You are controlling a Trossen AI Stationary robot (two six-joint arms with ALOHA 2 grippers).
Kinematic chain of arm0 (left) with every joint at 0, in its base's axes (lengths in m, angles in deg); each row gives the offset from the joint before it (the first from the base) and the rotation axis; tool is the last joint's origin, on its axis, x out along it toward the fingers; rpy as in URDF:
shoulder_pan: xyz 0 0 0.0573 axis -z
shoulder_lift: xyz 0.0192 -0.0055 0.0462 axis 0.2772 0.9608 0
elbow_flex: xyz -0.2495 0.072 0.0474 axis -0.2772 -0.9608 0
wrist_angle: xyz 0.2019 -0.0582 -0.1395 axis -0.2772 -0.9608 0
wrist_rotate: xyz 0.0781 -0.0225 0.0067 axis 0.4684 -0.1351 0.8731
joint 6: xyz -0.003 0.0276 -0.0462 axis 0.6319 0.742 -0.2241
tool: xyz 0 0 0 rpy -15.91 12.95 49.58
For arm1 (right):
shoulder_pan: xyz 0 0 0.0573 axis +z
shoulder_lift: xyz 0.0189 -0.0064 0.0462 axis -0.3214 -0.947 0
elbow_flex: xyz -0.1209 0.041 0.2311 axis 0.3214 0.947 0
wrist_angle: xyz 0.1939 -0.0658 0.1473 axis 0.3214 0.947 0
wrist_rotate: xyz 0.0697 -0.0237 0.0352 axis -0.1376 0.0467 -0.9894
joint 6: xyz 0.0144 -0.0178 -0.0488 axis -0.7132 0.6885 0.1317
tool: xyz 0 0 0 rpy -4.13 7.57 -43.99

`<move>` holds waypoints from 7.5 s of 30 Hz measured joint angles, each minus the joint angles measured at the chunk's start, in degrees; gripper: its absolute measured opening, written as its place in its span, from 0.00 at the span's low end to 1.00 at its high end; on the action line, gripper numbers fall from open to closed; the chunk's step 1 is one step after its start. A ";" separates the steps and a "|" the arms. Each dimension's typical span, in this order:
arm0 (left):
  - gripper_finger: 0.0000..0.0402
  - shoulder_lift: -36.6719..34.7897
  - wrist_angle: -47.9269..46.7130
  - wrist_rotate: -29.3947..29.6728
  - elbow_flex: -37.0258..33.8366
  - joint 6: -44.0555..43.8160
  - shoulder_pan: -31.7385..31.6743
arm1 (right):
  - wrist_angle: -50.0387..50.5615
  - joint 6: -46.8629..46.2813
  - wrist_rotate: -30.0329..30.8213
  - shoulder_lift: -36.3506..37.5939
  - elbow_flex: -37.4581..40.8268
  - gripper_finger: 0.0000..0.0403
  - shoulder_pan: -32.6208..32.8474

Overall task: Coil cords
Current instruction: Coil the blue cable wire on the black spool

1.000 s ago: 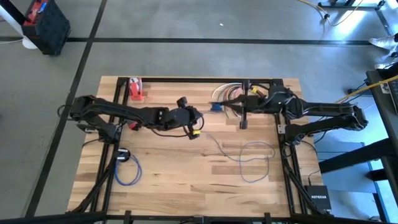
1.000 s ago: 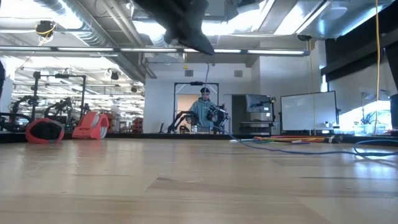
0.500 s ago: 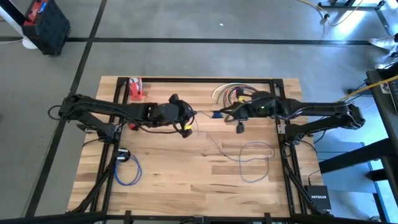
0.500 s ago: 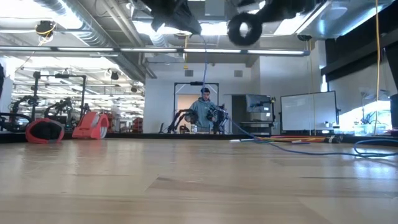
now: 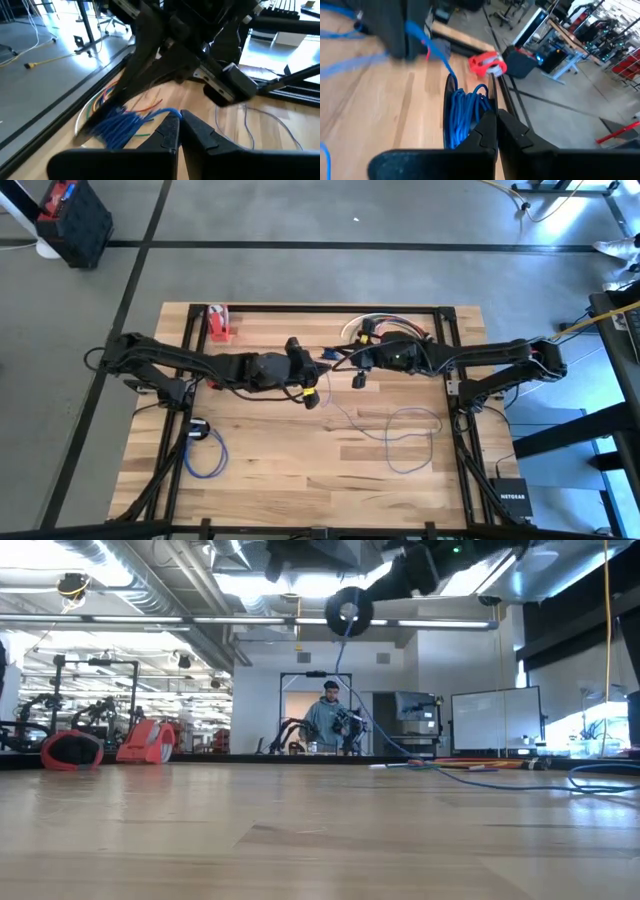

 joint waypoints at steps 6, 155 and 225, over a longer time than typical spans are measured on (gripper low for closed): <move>0.01 4.11 7.96 -0.02 0.00 2.76 -0.07 | -6.76 -2.98 -4.69 -1.57 0.00 0.01 -0.01; 0.01 -1.56 9.32 3.74 0.14 7.47 0.02 | 2.69 -6.54 -8.48 0.72 -31.42 0.01 -0.04; 0.01 -7.50 -5.32 8.41 0.19 -2.56 -4.86 | 5.08 6.86 9.20 -13.35 -24.81 0.01 2.09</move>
